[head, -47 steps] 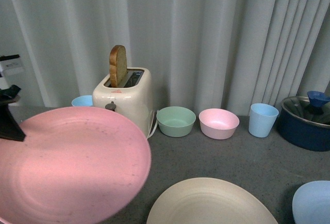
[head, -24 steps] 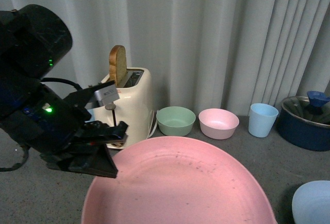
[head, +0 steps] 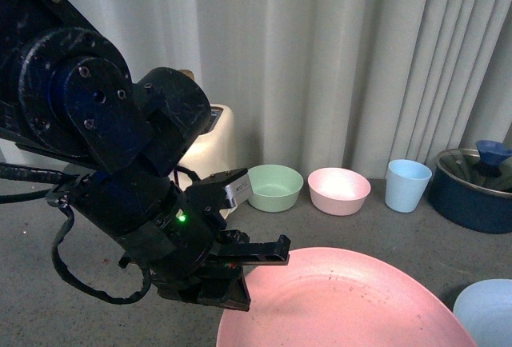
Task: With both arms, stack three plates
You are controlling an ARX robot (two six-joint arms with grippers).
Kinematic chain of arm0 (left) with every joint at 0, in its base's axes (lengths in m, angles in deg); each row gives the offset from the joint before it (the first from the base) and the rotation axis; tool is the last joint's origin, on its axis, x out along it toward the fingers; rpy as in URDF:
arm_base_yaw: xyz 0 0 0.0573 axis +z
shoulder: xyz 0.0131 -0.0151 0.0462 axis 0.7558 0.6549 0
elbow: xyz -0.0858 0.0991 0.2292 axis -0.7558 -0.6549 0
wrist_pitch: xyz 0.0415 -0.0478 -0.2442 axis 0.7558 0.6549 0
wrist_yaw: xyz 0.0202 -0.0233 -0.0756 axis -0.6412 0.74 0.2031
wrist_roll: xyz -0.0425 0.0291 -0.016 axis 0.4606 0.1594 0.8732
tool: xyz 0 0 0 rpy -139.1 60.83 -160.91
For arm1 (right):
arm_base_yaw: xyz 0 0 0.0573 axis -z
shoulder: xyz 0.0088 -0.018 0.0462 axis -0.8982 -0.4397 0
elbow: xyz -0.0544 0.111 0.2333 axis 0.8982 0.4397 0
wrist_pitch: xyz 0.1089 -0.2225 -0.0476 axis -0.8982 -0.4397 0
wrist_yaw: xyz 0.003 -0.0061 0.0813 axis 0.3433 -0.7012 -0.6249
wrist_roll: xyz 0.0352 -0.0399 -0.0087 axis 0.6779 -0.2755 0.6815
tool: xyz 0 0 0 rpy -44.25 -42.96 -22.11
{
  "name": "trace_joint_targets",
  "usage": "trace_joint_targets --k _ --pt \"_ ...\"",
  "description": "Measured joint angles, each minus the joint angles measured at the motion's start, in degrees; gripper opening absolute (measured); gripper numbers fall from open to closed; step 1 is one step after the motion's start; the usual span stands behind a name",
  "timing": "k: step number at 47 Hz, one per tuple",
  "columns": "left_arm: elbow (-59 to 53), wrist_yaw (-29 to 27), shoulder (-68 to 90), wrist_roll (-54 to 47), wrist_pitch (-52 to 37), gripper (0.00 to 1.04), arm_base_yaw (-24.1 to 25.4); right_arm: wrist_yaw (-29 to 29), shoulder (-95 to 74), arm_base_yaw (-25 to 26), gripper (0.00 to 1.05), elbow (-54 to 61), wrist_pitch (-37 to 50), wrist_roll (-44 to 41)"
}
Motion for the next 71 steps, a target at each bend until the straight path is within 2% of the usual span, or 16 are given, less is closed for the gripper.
trace_joint_targets --k 25,55,57,61,65,71 --pt "3.5 -5.2 5.86 1.36 -3.65 0.03 -0.46 0.0 0.0 0.0 0.97 0.0 0.0 -0.02" --pt "1.25 -5.57 7.37 -0.04 -6.27 0.03 0.87 0.0 0.0 0.0 0.97 0.0 0.0 -0.02" --pt "1.16 -4.96 7.37 0.07 -6.03 0.08 0.92 0.0 0.0 0.0 0.97 0.0 0.0 -0.02" --pt "1.18 -1.97 7.37 2.1 -5.62 0.25 1.09 0.0 0.0 0.0 0.97 0.0 0.0 0.0" --pt "1.18 -0.24 7.3 3.74 -5.57 0.38 1.11 0.0 0.0 0.0 0.97 0.0 0.0 -0.02" --pt "1.18 1.14 5.64 6.93 -5.6 0.66 1.05 0.0 0.0 0.0 0.97 0.0 0.0 -0.02"
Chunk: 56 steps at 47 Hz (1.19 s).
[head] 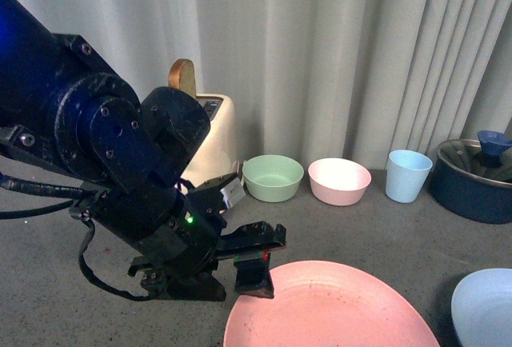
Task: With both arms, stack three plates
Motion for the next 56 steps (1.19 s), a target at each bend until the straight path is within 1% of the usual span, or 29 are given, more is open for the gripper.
trace_joint_targets --k 1,4,5,9,10,14,21,24,27,32,34,35,36,37,38,39,42,43,46,47,54,56 --pt "0.0 0.02 -0.68 0.15 0.0 0.72 0.0 0.0 0.0 0.0 0.97 0.0 0.0 0.0" --pt "0.02 0.0 -1.95 0.46 -0.24 0.82 0.0 0.0 0.0 0.0 0.97 0.0 0.0 0.02" --pt "0.02 0.02 -2.19 0.46 -0.35 0.84 0.02 0.0 0.0 0.0 0.97 0.0 0.0 0.0" --pt "-0.04 -0.92 -4.15 0.26 -1.4 0.98 0.28 0.0 0.0 0.0 0.97 0.0 0.0 0.0" --pt "-0.2 -1.2 -4.76 -0.02 -2.03 1.0 0.39 0.0 0.0 0.0 0.97 0.0 0.0 0.0" --pt "-1.01 -3.37 -7.21 -1.57 -3.63 0.97 1.05 0.0 0.0 0.0 0.97 0.0 0.0 0.0" --pt "-4.76 -7.19 -13.4 -6.58 -5.97 0.98 2.86 0.0 0.0 0.0 0.97 0.0 0.0 0.0" --pt "-8.46 -6.84 -18.18 -8.9 -7.98 0.98 4.2 0.0 0.0 0.0 0.97 0.0 0.0 0.02" --pt "-13.51 -5.31 -24.5 -10.34 -10.6 0.98 5.53 0.0 0.0 0.0 0.97 0.0 0.0 0.0" --pt "-21.7 -3.54 -36.63 -12.17 -12.39 0.98 6.62 0.0 0.0 0.0 0.97 0.0 0.0 0.0" --pt "-27.91 -13.79 -41.13 -12.33 -23.69 0.9 5.79 0.0 0.0 0.0 0.97 0.0 0.0 0.02" --pt "-32.33 -20.61 -43.69 -12.37 -32.33 0.85 5.84 0.0 0.0 0.0 0.97 0.0 0.0 0.02" --pt "-36.59 -26.1 -46.27 -12.5 -39.6 0.8 6.27 -0.07 0.0 0.0 0.97 0.0 0.0 0.0" --pt "-40.68 -29.66 -49.24 -12.52 -45.4 0.74 7.19 -0.02 0.0 0.0 0.97 0.0 0.0 0.0" --pt "-43.19 -30.84 -51.28 -12.5 -48.26 0.71 8.11 0.02 0.0 0.0 0.97 0.0 0.0 0.02" --pt "-46.53 -31.12 -54.58 -12.5 -50.69 0.65 9.75 0.15 0.0 0.0 0.97 0.0 0.0 0.02" --pt "-53.59 -30.47 -63.19 -12.48 -51.95 0.49 13.57 0.07 0.0 0.0 0.97 0.0 0.0 0.02" --pt "-54.62 -30.38 -64.43 -12.48 -52.11 0.46 13.99 0.02 0.0 0.0 0.97 0.0 0.0 0.02" --pt "-58.01 -28.83 -67.82 -12.5 -52.41 0.3 14.91 -0.24 0.0 0.0 0.97 0.0 0.0 0.0" --pt "-58.31 -28.55 -68.02 -12.5 -52.41 0.28 14.97 -0.22 0.0 0.0 0.97 0.0 0.0 0.0" --pt "-62.42 -26.84 -71.56 -12.41 -52.06 0.03 16.0 0.15 0.0 0.0 0.97 0.0 0.0 0.02" --pt "-63.21 -25.16 -73.0 -12.55 -51.78 0.04 17.35 0.11 0.0 0.0 0.97 0.0 0.0 0.0"
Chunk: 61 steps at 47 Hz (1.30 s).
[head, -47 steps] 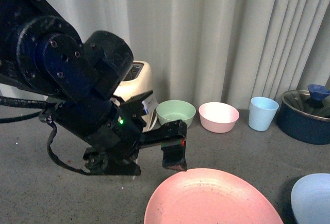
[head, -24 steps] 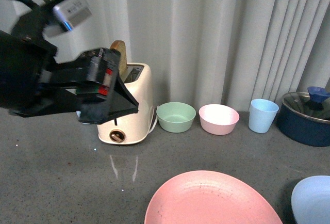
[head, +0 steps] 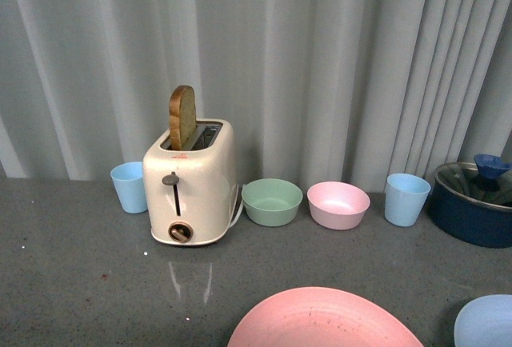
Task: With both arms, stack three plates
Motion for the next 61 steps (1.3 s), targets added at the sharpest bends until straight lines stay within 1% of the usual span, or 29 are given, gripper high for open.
trace_joint_targets --k 2,4,7,30,34,42,61 --pt "-0.81 2.05 -1.44 0.0 0.37 0.04 1.6 -0.09 0.0 0.0 0.97 0.0 0.0 0.0" --pt "-1.95 2.25 -3.21 0.0 1.07 0.04 2.89 -0.17 0.0 0.0 0.97 0.0 0.0 0.0" --pt "-3.37 2.21 -5.33 0.0 2.12 0.04 3.56 -0.13 0.0 0.0 0.97 0.0 0.0 0.0" --pt "-7.82 2.62 -18.45 0.0 10.67 0.04 3.56 -0.11 0.0 0.0 0.97 0.0 0.0 0.0" --pt "-8.63 2.51 -19.74 0.0 9.57 0.04 3.56 -0.11 0.0 0.0 0.97 0.0 0.0 0.02" --pt "-8.63 2.62 -25.88 0.0 15.21 0.04 3.56 -0.11 0.0 0.0 0.97 0.0 0.0 0.02" --pt "-8.63 2.6 -33.66 0.0 22.97 0.04 3.56 -0.11 0.0 0.0 0.97 0.0 0.0 0.0"
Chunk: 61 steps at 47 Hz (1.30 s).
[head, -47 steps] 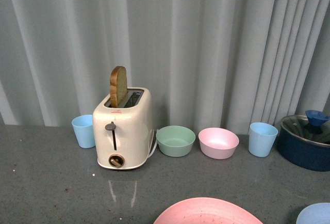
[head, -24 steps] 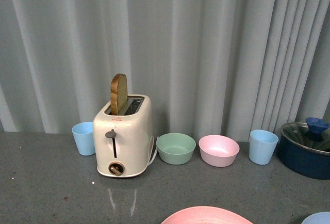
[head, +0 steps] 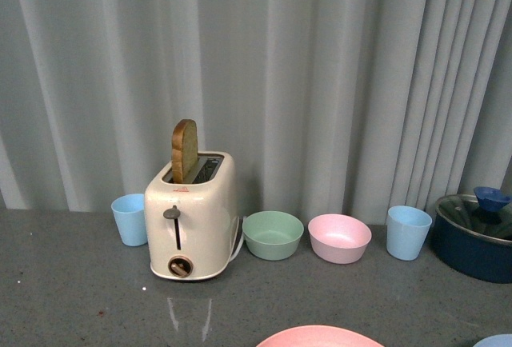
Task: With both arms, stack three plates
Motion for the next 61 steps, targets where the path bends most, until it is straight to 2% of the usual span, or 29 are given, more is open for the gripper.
trace_joint_targets --k 9,13,25,28,34,36,44,47,49,52,53,55,58,59,61 --pt "0.0 0.02 -3.93 0.0 3.93 0.04 0.0 0.0 0.0 0.0 0.97 0.0 0.0 0.02" --pt "0.02 0.02 -11.54 0.0 13.31 0.04 0.0 0.0 0.0 0.0 0.97 0.0 0.0 0.0" --pt "0.02 0.02 -13.4 0.04 13.81 0.05 0.0 0.0 0.0 0.0 0.97 0.0 0.0 0.0" --pt "0.02 0.02 -13.4 0.0 13.81 0.14 0.0 0.0 0.0 0.0 0.97 0.0 0.0 0.0" --pt "0.02 0.02 -13.4 0.0 13.81 0.35 0.0 0.0 0.0 0.0 0.97 0.0 0.0 0.0" --pt "0.02 0.02 -13.42 0.0 13.81 0.46 0.0 0.0 0.0 0.0 0.97 0.0 0.0 0.0" --pt "0.02 0.02 -13.4 0.0 13.81 0.72 0.0 0.0 0.0 0.0 0.97 0.0 0.0 0.0" --pt "0.02 0.02 -13.42 0.0 13.81 0.88 0.0 0.0 0.0 0.0 0.97 0.0 0.0 0.02" --pt "0.02 0.02 -13.42 0.0 13.81 0.96 0.0 0.0 0.0 0.0 0.97 0.0 0.0 0.0" --pt "0.02 0.02 -13.42 -0.02 13.81 0.99 0.0 0.0 0.0 0.0 0.97 0.0 0.0 0.02" --pt "0.02 0.02 -13.42 -0.04 13.81 0.98 0.0 0.55 -0.17 -0.28 0.97 -0.02 -0.13 0.0" --pt "0.02 0.02 -13.42 -0.02 13.81 0.97 0.0 7.15 -1.38 -2.25 0.97 -0.59 -1.16 0.0" --pt "0.02 -0.22 -13.42 0.0 13.81 0.98 -0.02 25.86 -9.51 -6.38 0.97 -2.75 2.19 -0.81" --pt "0.02 -0.11 -13.42 -0.02 13.81 0.98 0.0 28.65 -12.81 -5.7 0.97 -3.39 5.05 -1.42" --pt "0.02 0.02 -13.42 0.0 13.81 0.98 0.0 28.0 -19.56 -2.21 0.97 -4.85 11.65 -2.29"
